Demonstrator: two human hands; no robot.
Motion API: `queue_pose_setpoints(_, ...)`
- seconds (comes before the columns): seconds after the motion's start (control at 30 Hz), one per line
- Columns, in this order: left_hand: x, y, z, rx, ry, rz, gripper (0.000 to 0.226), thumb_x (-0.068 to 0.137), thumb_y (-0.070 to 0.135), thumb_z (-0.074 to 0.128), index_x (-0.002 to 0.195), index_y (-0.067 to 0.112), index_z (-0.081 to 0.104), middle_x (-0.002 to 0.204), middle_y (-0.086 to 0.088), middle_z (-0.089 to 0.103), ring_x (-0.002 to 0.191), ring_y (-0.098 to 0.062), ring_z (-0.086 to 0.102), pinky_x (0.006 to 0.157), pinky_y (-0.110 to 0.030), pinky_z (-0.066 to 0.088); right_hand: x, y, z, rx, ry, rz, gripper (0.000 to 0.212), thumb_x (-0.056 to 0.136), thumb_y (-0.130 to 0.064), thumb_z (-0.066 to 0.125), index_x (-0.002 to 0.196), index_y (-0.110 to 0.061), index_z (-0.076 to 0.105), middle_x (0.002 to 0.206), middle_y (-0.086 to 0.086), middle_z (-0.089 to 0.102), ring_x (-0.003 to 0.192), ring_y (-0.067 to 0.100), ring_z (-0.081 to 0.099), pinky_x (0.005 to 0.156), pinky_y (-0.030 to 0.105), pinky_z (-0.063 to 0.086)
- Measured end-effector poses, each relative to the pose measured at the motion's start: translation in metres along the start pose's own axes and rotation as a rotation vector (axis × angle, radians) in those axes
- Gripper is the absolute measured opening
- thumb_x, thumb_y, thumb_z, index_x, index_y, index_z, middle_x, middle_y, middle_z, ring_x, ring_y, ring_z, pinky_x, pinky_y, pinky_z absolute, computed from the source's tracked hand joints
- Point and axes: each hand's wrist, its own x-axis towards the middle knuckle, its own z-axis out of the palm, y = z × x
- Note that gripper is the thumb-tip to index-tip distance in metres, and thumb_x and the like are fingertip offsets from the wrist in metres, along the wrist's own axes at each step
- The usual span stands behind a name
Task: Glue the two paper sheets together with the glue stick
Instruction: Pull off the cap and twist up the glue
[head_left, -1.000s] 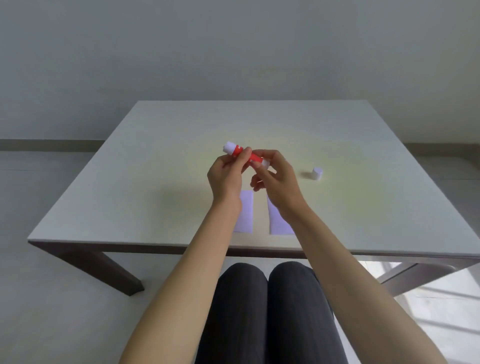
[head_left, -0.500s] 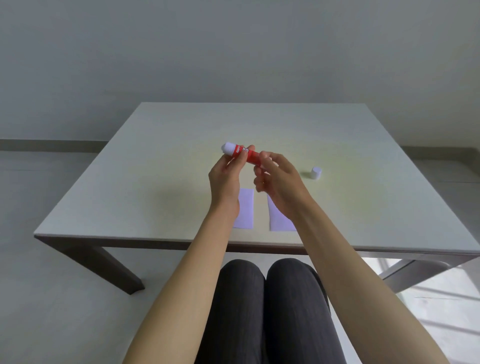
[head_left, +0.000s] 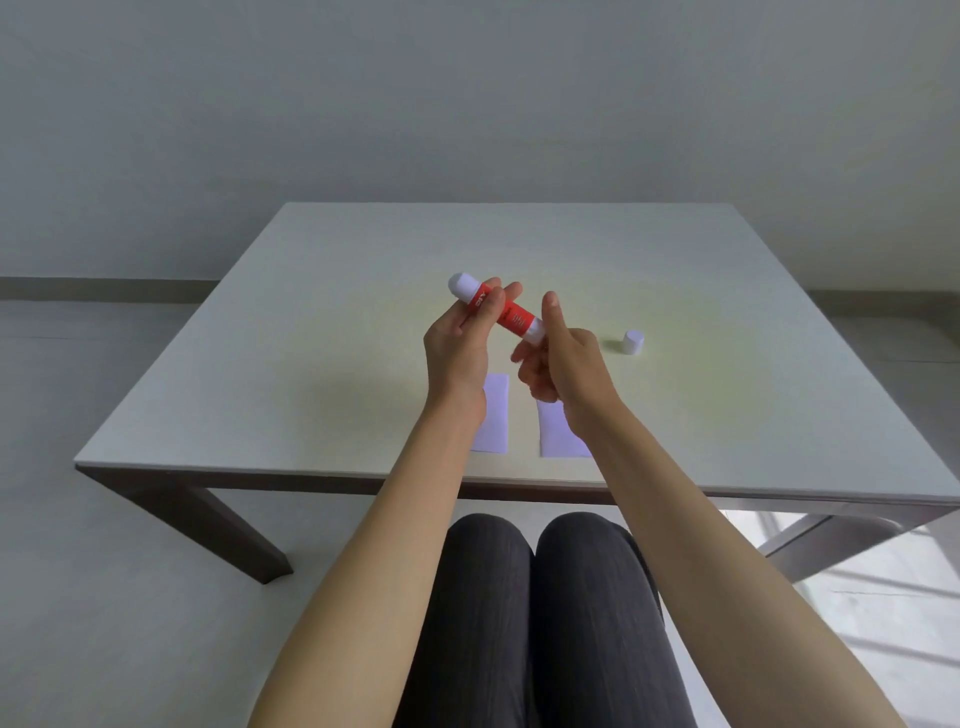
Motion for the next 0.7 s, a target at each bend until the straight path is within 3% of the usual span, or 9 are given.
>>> queue_pose_setpoints(0.07,0.001,0.000,0.000,0.004,0.025,0.034,0.024,0.086,0.031,0.064,0.104,0.015,0.068,0.093,0.012,0.076,0.092,0.011,0.062,0.081,-0.015,0.039,-0.001,0.001,-0.002,-0.015,-0.029,-0.150,0.033,0.096,-0.033,0.050,0.104,-0.003,0.060,0.061,0.006,0.058,0.047,0.016,0.049,0.046,0.021,0.041)
queue_pose_setpoints(0.1,0.002,0.001,0.001,0.012,0.029,0.048,0.024,0.087,0.031,0.063,0.104,0.014,0.068,0.092,0.012,0.076,0.088,0.012,0.063,0.079,-0.013,0.040,-0.002,0.002,-0.002,0.010,-0.031,-0.209,0.026,0.095,-0.024,0.053,0.110,-0.002,0.055,0.065,0.008,0.058,0.050,0.016,0.051,0.050,0.023,0.043)
queue_pose_setpoints(0.17,0.004,0.002,0.002,0.028,0.012,0.060,0.024,0.087,0.030,0.062,0.105,0.015,0.067,0.094,0.011,0.076,0.090,0.011,0.063,0.078,-0.012,0.039,0.001,0.004,-0.004,0.112,-0.046,-0.194,0.022,0.096,-0.022,0.053,0.096,0.000,0.056,0.061,0.007,0.053,0.047,0.015,0.049,0.047,0.024,0.040)
queue_pose_setpoints(0.3,0.006,0.001,0.001,0.086,-0.087,0.065,0.023,0.090,0.027,0.058,0.110,0.017,0.065,0.100,0.011,0.074,0.108,-0.001,0.059,0.082,-0.010,0.038,0.007,0.000,-0.005,0.354,-0.153,0.318,0.056,0.092,-0.056,0.042,0.067,-0.008,0.053,0.041,-0.006,0.028,0.031,0.009,0.025,0.031,0.018,0.025)
queue_pose_setpoints(0.37,0.006,0.000,-0.001,0.112,-0.128,0.082,0.024,0.092,0.025,0.055,0.112,0.015,0.063,0.099,0.012,0.074,0.102,0.004,0.061,0.078,-0.004,0.040,0.010,0.000,-0.008,0.312,-0.158,0.372,0.063,0.089,-0.064,0.038,0.060,-0.009,0.050,0.043,-0.005,0.028,0.031,0.009,0.024,0.030,0.017,0.023)
queue_pose_setpoints(0.43,0.007,0.001,-0.002,0.113,-0.121,0.104,0.023,0.093,0.023,0.055,0.112,0.013,0.062,0.097,0.011,0.074,0.094,0.006,0.063,0.075,-0.003,0.043,0.011,0.003,-0.012,0.270,-0.177,0.235,0.060,0.092,-0.058,0.039,0.071,-0.006,0.059,0.051,0.001,0.041,0.037,0.012,0.038,0.037,0.020,0.032)
queue_pose_setpoints(0.5,0.008,0.003,-0.003,0.099,-0.101,0.112,0.023,0.093,0.022,0.055,0.112,0.011,0.062,0.097,0.009,0.074,0.091,0.005,0.065,0.080,-0.010,0.045,0.008,0.006,-0.014,0.301,-0.229,0.020,0.036,0.097,-0.038,0.046,0.095,-0.004,0.060,0.064,0.004,0.053,0.051,0.017,0.052,0.050,0.024,0.043)
queue_pose_setpoints(0.57,0.010,0.004,-0.003,0.122,-0.110,0.117,0.023,0.093,0.023,0.055,0.111,0.012,0.062,0.095,0.011,0.074,0.093,0.005,0.064,0.083,-0.014,0.044,0.005,0.007,-0.016,0.355,-0.232,-0.035,0.022,0.097,-0.024,0.049,0.097,-0.004,0.057,0.064,0.004,0.056,0.051,0.018,0.055,0.051,0.025,0.044)
queue_pose_setpoints(0.7,0.012,0.001,-0.003,0.167,-0.199,0.131,0.019,0.091,0.022,0.055,0.108,0.018,0.063,0.097,0.012,0.075,0.097,0.002,0.064,0.079,-0.007,0.046,0.004,0.001,-0.013,0.471,-0.254,0.401,0.047,0.097,-0.046,0.038,0.069,-0.011,0.052,0.040,-0.005,0.036,0.028,0.009,0.032,0.029,0.017,0.026)
